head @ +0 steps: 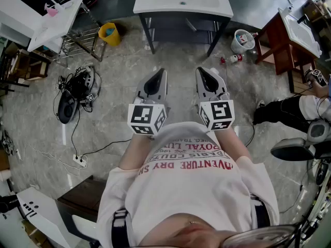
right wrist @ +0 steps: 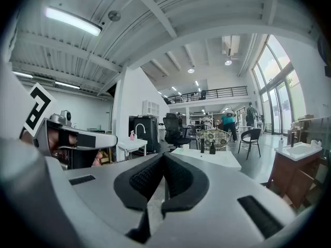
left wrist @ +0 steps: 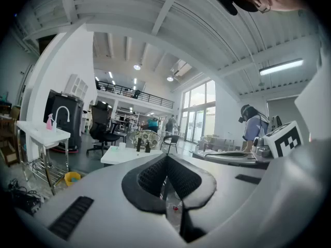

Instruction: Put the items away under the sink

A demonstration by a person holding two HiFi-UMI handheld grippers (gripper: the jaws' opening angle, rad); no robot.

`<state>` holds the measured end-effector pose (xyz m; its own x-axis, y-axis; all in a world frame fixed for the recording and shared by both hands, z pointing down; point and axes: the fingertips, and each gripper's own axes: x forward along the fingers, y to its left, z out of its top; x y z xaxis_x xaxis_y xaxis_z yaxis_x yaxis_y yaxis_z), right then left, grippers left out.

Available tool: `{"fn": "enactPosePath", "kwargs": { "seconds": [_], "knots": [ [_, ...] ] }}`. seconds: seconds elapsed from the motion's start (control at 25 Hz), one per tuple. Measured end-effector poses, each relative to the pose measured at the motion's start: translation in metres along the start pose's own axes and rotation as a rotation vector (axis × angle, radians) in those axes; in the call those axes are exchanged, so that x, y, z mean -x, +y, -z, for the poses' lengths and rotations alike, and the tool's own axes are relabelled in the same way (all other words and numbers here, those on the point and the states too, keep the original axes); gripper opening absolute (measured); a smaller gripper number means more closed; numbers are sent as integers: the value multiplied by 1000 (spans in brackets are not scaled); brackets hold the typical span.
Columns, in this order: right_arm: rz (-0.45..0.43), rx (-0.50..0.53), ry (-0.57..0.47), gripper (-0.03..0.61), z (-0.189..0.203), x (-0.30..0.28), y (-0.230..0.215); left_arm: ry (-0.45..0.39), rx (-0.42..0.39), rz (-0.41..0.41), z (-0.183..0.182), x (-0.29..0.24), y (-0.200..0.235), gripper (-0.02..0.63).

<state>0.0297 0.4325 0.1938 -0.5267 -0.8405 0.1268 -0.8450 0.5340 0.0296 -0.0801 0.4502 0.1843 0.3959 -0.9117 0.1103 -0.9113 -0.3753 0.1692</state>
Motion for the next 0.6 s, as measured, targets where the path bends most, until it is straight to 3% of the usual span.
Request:
{"fn": "enactPosePath", "kwargs": {
  "seconds": [0.44,0.6],
  "knots": [
    [19,-9,2,25,3,-6,6,-5,14,24,2,0,10,23],
    [36,-61,-10,25,8,-10,9,-1,24,31,8,2,19,23]
  ]
}}
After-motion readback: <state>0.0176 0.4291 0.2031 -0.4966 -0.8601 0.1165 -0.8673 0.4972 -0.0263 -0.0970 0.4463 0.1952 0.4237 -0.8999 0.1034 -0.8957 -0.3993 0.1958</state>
